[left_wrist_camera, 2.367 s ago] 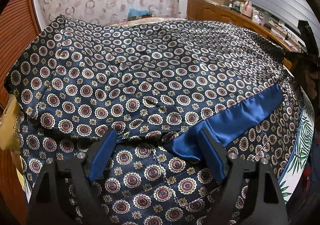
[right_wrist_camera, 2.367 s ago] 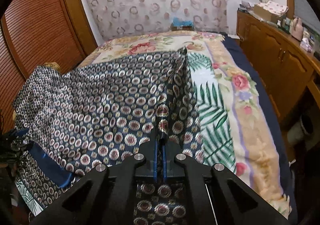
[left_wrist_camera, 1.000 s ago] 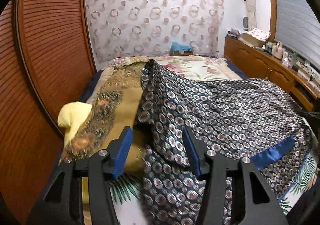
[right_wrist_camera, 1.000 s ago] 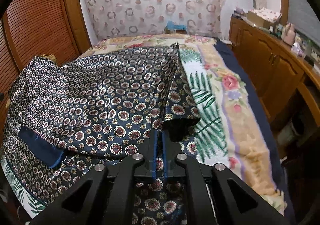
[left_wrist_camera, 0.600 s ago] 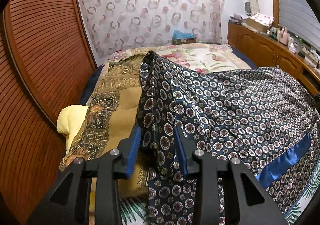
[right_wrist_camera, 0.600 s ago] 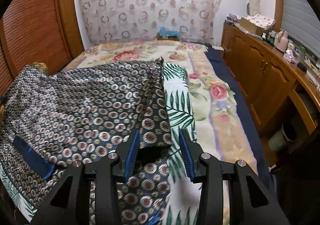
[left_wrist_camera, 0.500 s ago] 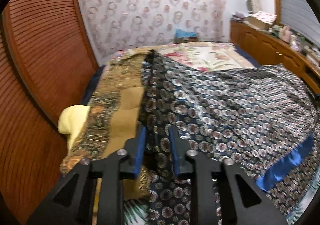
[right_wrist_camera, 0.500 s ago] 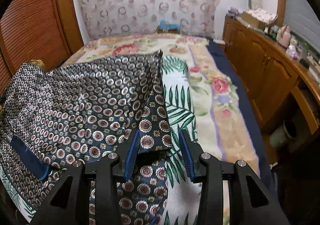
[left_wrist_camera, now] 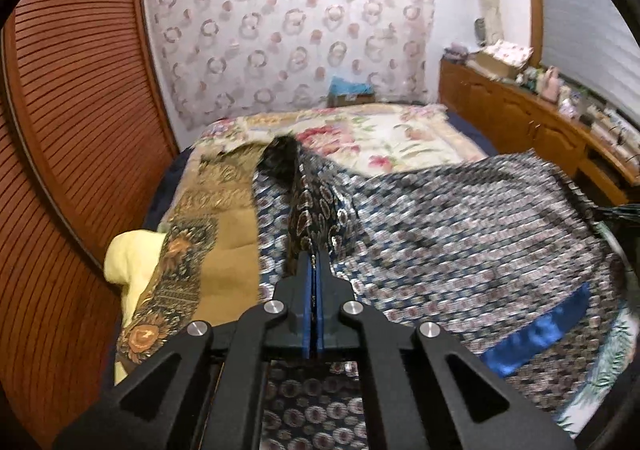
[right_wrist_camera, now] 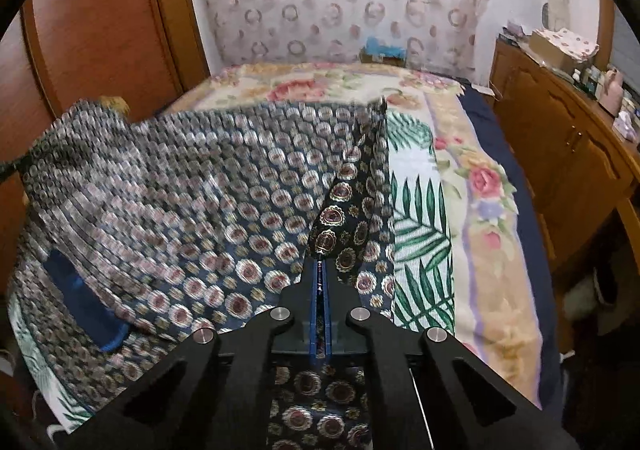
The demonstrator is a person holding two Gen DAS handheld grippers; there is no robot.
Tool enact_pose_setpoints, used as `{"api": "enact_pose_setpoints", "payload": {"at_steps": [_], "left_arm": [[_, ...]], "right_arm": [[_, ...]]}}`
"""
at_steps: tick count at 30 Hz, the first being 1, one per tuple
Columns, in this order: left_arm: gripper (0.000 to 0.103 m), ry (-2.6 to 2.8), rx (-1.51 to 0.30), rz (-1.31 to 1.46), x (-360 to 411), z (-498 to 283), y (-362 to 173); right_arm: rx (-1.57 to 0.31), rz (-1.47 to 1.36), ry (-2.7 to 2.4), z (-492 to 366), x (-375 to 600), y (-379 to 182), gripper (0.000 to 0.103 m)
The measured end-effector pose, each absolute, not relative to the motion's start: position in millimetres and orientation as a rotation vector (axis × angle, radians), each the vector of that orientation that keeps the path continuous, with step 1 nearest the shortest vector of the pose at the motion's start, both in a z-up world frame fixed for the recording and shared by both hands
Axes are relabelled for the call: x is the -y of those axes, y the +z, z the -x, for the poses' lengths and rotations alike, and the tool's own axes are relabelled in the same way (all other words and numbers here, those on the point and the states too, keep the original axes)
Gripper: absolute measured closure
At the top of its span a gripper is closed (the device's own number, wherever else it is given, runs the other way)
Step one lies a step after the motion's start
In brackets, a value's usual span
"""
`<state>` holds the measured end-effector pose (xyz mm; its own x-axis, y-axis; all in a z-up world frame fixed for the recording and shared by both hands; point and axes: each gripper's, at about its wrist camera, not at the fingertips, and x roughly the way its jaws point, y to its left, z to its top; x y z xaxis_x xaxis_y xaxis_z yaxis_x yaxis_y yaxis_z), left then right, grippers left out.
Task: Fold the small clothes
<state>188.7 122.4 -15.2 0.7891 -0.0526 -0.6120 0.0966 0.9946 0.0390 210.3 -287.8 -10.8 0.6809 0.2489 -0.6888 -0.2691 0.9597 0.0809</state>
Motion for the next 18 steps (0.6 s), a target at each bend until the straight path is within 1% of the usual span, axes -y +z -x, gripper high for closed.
{"api": "enact_pose_setpoints", "payload": {"at_steps": [8, 12, 18], "left_arm": [[0.101, -0.156, -0.610, 0.036, -123.7, -156.5, 1.5], [0.101, -0.178, -0.601, 0.120, -140.3, -139.4, 4.5], [0.101, -0.180, -0.597, 0.167, -160.1, -117.8, 4.4]], "right_arm": [[-0.675, -0.046, 0.335, -167.6, 301.1, 13.4, 0.102], [-0.647, -0.077, 0.343, -148.1, 322.1, 23.0, 0.102], [-0.592, -0.118, 0.341, -123.6, 344.4, 31.3, 0.102]]}}
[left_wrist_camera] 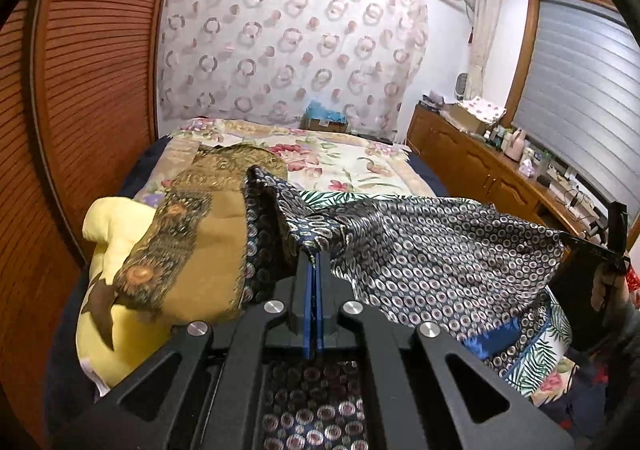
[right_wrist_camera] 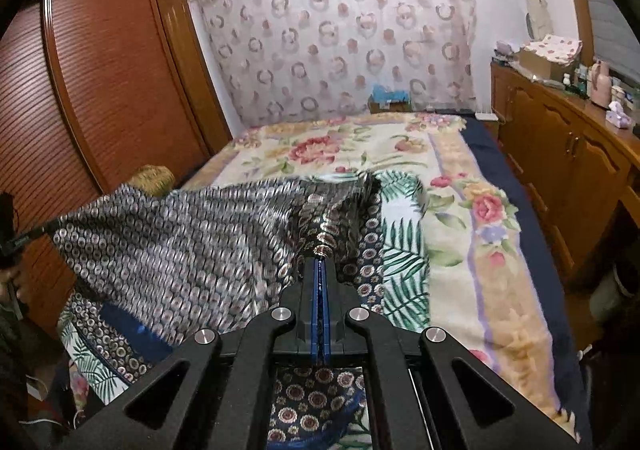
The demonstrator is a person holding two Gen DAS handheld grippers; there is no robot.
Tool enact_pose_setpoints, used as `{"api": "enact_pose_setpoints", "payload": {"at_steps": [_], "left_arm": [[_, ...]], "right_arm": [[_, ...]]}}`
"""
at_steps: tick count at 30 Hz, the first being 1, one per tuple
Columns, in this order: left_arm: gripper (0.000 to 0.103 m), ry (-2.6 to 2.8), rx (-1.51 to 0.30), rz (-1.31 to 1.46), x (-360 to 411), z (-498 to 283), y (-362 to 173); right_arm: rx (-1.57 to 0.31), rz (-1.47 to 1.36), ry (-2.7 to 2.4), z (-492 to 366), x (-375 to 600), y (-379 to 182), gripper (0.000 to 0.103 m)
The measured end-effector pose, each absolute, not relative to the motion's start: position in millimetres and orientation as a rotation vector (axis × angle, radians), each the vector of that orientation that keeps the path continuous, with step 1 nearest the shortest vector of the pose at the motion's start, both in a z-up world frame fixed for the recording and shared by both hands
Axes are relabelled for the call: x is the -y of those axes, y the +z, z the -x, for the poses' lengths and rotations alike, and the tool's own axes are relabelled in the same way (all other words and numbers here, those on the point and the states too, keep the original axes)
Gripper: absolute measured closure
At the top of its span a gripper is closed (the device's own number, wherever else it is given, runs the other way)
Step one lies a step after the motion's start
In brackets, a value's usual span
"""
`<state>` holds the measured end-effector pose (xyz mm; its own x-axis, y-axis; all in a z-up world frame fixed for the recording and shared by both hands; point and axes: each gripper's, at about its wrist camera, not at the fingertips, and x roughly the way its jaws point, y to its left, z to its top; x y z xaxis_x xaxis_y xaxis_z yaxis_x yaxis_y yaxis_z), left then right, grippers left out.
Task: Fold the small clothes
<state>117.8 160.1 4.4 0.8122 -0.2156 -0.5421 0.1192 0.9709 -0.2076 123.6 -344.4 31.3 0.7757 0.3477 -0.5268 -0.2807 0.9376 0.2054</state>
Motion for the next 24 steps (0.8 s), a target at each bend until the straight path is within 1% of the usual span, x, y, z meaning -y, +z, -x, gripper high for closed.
{"api": "enact_pose_setpoints", "payload": {"at_steps": [3, 5, 10, 13, 18, 23, 24], "left_arm": [[0.101, -0.176, -0.615, 0.179, -166.2, -106.9, -3.9], [0.101, -0.155, -0.647, 0.184, -168.7, -99.7, -20.4], [0.101, -0.103, -0.770, 0.194, -173.7, -95.6, -76.7], [0.101, -0.087, -0.804, 0.197, -173.7, -92.7, -96.8], [0.100, -0.058, -0.810, 0.165, -172.9, -91.3, -101.9], [0.100, -0.063, -0.758, 0.140, -168.3, -84.8, -91.0], [0.100, -0.067, -0.749, 0.140, -167.8, -83.6, -89.5]], "right_arm": [[-0.576, -0.117, 0.335, -112.2, 350.7, 33.5, 0.102], [-0.586, -0.104, 0.329, -108.8, 350.3, 27.0, 0.102], [-0.688, -0.034, 0.263, -111.4, 345.8, -10.1, 0.102], [-0.744, -0.017, 0.230, -116.6, 345.7, -34.9, 0.102], [-0.790, 0.017, 0.178, -131.0, 342.1, -59.6, 0.102], [-0.754, 0.009, 0.195, -134.0, 328.3, -52.5, 0.102], [-0.741, 0.012, 0.195, -132.4, 326.1, -49.9, 0.099]]}}
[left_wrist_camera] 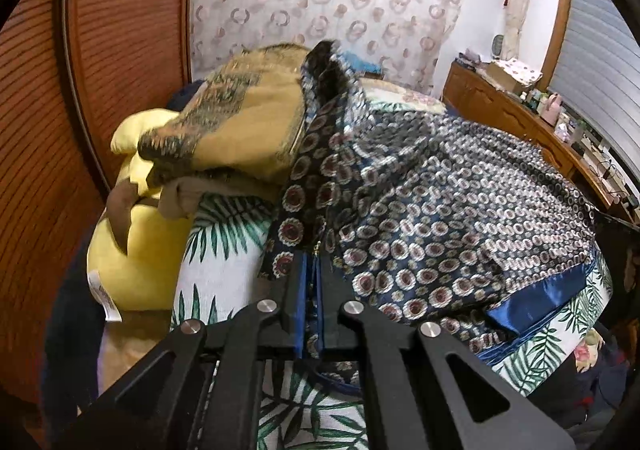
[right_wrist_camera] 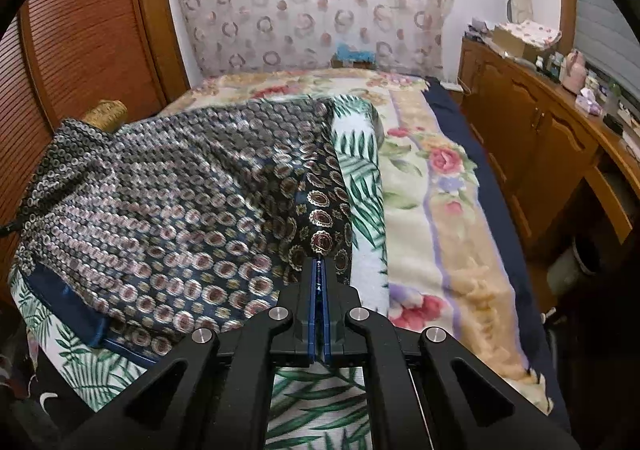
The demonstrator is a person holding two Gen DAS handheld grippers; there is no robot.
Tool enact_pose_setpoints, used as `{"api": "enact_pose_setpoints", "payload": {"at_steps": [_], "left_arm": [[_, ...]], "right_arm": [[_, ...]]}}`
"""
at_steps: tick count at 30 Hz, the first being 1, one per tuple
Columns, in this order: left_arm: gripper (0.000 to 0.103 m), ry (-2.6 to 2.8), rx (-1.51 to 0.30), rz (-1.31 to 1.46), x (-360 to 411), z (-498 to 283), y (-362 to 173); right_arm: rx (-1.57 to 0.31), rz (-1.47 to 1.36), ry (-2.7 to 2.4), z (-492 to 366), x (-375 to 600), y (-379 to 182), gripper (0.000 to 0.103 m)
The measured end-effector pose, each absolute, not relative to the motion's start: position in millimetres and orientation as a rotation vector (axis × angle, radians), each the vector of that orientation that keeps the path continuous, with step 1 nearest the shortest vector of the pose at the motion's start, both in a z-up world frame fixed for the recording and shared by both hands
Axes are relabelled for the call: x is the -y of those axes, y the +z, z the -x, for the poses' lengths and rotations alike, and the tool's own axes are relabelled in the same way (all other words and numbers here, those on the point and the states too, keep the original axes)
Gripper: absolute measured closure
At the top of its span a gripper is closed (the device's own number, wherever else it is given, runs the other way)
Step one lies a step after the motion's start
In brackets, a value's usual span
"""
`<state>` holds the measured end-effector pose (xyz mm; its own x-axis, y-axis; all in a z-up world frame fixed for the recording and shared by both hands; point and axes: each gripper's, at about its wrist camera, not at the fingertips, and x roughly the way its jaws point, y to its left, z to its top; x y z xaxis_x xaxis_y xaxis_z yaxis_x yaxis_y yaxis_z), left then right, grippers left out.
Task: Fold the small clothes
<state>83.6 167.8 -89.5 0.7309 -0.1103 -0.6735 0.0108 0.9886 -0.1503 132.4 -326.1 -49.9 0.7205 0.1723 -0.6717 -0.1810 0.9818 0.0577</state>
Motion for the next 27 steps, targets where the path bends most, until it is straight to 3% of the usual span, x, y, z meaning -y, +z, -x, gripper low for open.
{"api": "enact_pose_setpoints", "payload": {"at_steps": [1, 3, 6, 7, 11, 27], "left_arm": [[0.099, -0.070, -0.740, 0.141, -167.2, -83.0, -87.7], [0.084, -0.068, -0.726, 0.138, -165.9, -82.1, -83.0], [0.067, -0.054, -0.702, 0.130, -165.1, -80.8, -77.5], [0.054, -0.055, -0.699, 0.132, -165.7, -80.8, -77.0], [0.040, -0.062, -0.719, 0.143, -167.0, -85.4, -82.4], [0.040, -0.052, -0.797, 0.230, -179.2, -111.4, -113.2]], "right_arm": [[-0.727, 0.018, 0.193, -128.5, 324.2, -47.0, 0.097], [-0.695, 0.032, 0.189, -124.5, 317.8, -41.8, 0.088], [-0.655, 0.037, 0.207, -112.9, 309.1, -39.9, 0.060], [-0.642, 0.039, 0.217, -111.0, 304.4, -38.9, 0.053], [-0.620, 0.042, 0.261, -99.1, 282.0, -42.5, 0.052], [-0.739, 0.080, 0.360, -133.7, 214.2, -111.3, 0.052]]}}
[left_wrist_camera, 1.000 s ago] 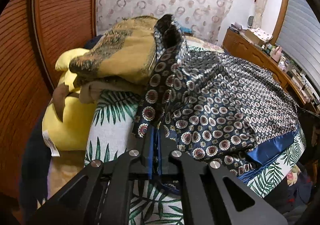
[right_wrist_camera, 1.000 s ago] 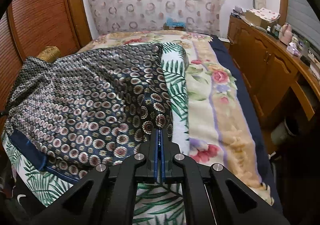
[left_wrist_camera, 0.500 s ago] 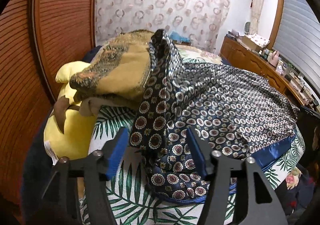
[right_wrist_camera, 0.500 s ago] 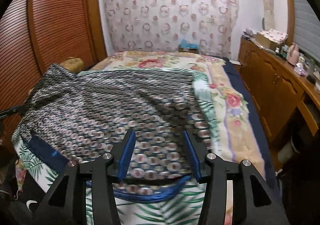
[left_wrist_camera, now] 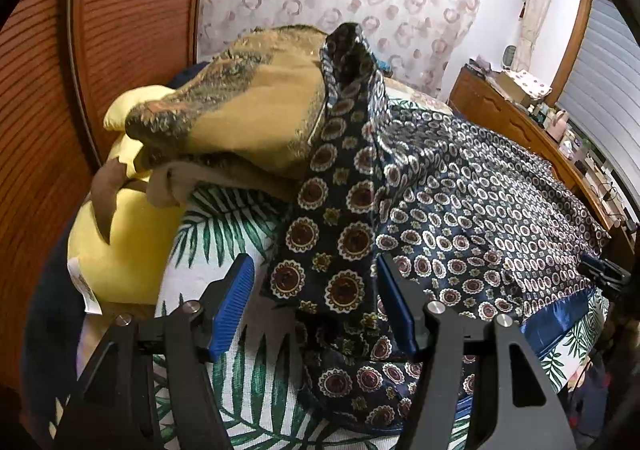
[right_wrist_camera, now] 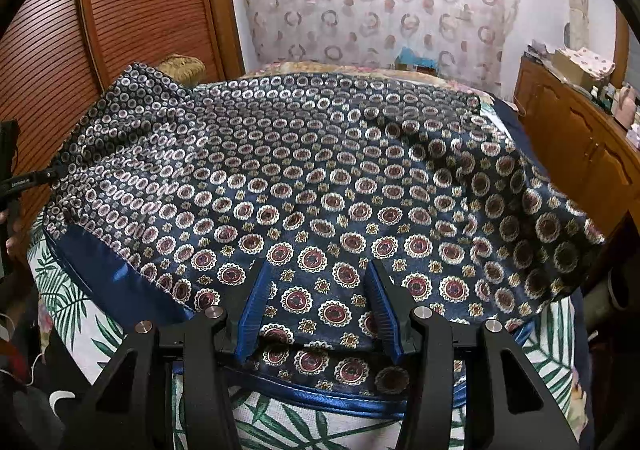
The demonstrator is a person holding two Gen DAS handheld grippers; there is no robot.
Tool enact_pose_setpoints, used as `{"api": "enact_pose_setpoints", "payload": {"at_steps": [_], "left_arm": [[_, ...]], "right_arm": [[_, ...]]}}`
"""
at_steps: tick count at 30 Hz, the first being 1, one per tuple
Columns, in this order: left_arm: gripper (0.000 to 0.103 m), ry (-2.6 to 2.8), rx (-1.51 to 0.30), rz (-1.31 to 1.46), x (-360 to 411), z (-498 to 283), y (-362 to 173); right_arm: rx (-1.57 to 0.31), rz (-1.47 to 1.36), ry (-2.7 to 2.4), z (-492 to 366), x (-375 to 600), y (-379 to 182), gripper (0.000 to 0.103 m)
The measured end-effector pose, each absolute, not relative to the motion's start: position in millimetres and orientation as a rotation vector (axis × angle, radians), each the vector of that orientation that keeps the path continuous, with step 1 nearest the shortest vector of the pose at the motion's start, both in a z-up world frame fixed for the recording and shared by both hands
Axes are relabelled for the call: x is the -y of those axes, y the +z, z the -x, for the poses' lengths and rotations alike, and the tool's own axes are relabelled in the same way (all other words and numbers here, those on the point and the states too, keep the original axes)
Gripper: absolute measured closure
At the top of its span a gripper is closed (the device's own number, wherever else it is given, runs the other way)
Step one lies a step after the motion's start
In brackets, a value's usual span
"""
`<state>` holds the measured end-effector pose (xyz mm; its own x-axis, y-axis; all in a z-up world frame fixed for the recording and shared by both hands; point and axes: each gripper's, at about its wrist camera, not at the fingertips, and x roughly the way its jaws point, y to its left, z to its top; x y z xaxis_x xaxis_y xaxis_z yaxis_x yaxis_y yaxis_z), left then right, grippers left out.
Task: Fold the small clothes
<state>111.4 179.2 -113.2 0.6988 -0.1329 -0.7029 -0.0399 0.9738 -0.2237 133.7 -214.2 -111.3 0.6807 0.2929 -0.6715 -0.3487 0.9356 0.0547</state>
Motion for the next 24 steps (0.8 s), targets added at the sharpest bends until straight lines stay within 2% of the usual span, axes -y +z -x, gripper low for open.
{"api": "enact_pose_setpoints", "payload": {"at_steps": [5, 9, 12, 15, 17, 18, 20, 24], "left_arm": [[0.040, -0.057, -0.808, 0.245, -180.3, -112.7, -119.6], [0.040, -0.062, -0.818, 0.259, -180.5, -113.9, -122.4], [0.040, -0.080, -0.806, 0.266, -180.1, -113.6, -121.8], [0.056, -0.103, -0.813, 0.268, -178.4, -115.8, -121.6], [0.072, -0.128, -0.820, 0.272, -176.6, -118.2, -121.9], [0.076, -0.149, -0.826, 0.281, -175.5, -119.9, -122.4], [0.095, -0.177, -0.833, 0.296, -173.2, -122.5, -121.8], [0.099, -0.243, -0.783, 0.308, -160.0, -123.1, -100.5]], "right_arm": [[-0.721, 0.103, 0.340, -131.1, 210.8, -117.9, 0.050], [-0.722, 0.130, 0.345, -133.3, 201.8, -122.4, 0.038], [-0.724, 0.178, 0.333, -131.4, 191.5, -122.0, 0.033], [-0.731, 0.160, 0.338, -135.1, 191.4, -123.5, 0.031], [-0.730, 0.161, 0.338, -133.5, 195.1, -119.7, 0.031], [-0.729, 0.165, 0.337, -134.1, 193.8, -120.1, 0.031], [-0.728, 0.165, 0.338, -134.1, 193.8, -119.9, 0.030], [-0.727, 0.160, 0.342, -128.1, 198.9, -117.7, 0.030]]}}
